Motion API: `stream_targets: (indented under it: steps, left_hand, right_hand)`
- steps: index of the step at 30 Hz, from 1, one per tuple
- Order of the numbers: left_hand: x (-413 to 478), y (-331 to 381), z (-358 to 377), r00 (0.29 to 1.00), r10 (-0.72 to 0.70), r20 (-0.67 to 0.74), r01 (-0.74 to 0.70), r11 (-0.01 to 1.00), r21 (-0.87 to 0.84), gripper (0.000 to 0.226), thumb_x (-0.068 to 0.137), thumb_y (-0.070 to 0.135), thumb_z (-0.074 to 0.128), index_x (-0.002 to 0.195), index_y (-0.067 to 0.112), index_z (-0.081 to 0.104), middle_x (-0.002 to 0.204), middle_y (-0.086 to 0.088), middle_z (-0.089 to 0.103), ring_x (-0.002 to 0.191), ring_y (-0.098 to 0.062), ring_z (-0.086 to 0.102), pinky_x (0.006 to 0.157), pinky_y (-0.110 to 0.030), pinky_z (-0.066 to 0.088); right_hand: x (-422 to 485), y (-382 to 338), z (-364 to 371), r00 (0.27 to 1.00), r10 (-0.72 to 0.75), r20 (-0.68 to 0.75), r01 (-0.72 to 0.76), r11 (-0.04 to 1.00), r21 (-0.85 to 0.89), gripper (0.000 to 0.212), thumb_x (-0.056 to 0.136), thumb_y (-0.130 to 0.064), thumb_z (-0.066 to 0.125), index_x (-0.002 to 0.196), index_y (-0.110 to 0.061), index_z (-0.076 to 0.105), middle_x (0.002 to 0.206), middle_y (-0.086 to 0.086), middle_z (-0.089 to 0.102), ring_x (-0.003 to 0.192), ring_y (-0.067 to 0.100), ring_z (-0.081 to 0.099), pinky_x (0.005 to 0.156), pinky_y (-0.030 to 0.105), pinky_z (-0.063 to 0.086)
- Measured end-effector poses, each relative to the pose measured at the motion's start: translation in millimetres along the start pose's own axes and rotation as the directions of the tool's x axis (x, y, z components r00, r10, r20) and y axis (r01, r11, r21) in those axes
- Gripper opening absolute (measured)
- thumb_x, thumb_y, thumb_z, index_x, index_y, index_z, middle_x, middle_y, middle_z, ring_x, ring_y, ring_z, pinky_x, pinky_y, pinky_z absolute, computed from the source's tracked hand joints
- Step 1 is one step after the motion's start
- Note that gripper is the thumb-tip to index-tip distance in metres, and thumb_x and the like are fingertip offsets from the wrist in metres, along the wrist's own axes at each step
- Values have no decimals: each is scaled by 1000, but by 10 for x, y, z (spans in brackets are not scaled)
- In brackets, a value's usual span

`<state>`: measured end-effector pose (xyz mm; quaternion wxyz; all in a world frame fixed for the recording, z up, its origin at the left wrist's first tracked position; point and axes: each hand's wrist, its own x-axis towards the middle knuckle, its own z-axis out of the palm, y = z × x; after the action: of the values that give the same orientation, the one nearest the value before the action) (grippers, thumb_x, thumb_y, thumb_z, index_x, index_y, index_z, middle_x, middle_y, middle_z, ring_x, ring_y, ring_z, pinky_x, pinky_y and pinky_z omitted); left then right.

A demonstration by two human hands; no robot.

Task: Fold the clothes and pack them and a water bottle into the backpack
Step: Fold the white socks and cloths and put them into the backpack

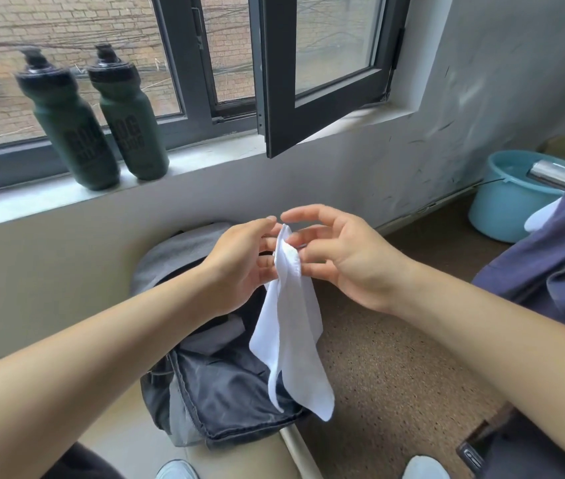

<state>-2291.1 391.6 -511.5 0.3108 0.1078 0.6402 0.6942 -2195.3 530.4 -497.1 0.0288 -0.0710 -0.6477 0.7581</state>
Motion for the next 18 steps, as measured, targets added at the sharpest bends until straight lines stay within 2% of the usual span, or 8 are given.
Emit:
stream_targets:
  steps: [2, 3, 5, 7, 10, 12, 15, 18]
  left_hand:
    - [-5, -5, -21, 1000, -13, 21, 13, 1000, -14, 35, 93, 20, 54, 119, 0, 68, 122, -31, 69, 99, -37, 60, 88, -44, 44]
    - [-5, -12, -25, 1000, -13, 26, 13, 1000, -14, 34, 93, 17, 52, 119, 0, 68, 126, -31, 67, 103, -38, 59, 89, -43, 45]
    - [15, -28, -39, 999, -10, 40, 10, 1000, 4, 27, 100, 5, 45, 114, -1, 67, 119, -31, 69, 102, -36, 60, 81, -36, 51]
    - [24, -27, -53, 997, -6, 78, 4, 1000, 27, 30, 99, -4, 41, 118, -6, 63, 114, -35, 68, 96, -35, 66, 78, -34, 54]
    - [12, -10, -68, 992, -27, 123, 24, 999, 24, 35, 96, -10, 37, 120, -1, 60, 104, -28, 66, 74, -25, 66, 59, -25, 55]
    - [-2, 13, -56, 989, -38, 146, 37, 999, 14, 36, 96, -11, 37, 121, 1, 59, 103, -24, 64, 66, -21, 61, 51, -20, 51]
    - [7, 24, -65, 984, -20, 177, 14, 999, 31, 33, 99, -5, 41, 125, 4, 59, 103, -19, 66, 71, -22, 60, 58, -24, 54]
    - [-15, 10, -88, 981, 120, 151, -147, 973, 179, 19, 100, 7, 49, 112, 11, 64, 88, -5, 73, 77, -20, 66, 66, -29, 55]
  right_hand:
    - [-50, -4, -4, 994, -84, 69, 96, 976, -195, 50, 83, 25, 59, 122, -6, 68, 95, 11, 65, 88, 21, 71, 93, 36, 59]
    - [-63, -2, -3, 990, -113, 88, 134, 950, -281, 51, 82, 25, 61, 119, -8, 70, 95, 10, 66, 87, 24, 72, 94, 36, 58]
    - [-61, 6, 2, 980, -172, 103, 199, 896, -396, 46, 82, 20, 64, 114, -12, 74, 103, 14, 67, 94, 39, 70, 96, 46, 57]
    - [-34, 14, -8, 967, -227, 116, 255, 833, -492, 37, 84, 12, 69, 108, -15, 77, 111, 20, 60, 95, 41, 68, 92, 50, 57]
    - [-29, -12, -41, 958, -232, 171, 288, 730, -620, 20, 84, -6, 80, 99, -18, 79, 104, 10, 55, 71, 9, 63, 73, 25, 55]
    - [-33, -40, -76, 954, -233, 189, 299, 680, -669, 11, 82, -18, 83, 92, -19, 78, 101, 6, 54, 68, 7, 59, 70, 21, 51]
    - [19, -78, -170, 948, -280, 154, 302, 623, -721, 8, 83, -16, 82, 88, -18, 75, 101, 1, 56, 68, 13, 59, 68, 24, 54]
    - [70, -132, -282, 947, -318, 48, 249, 627, -738, 7, 90, -18, 77, 94, -17, 71, 95, -2, 64, 55, 12, 57, 54, 23, 52]
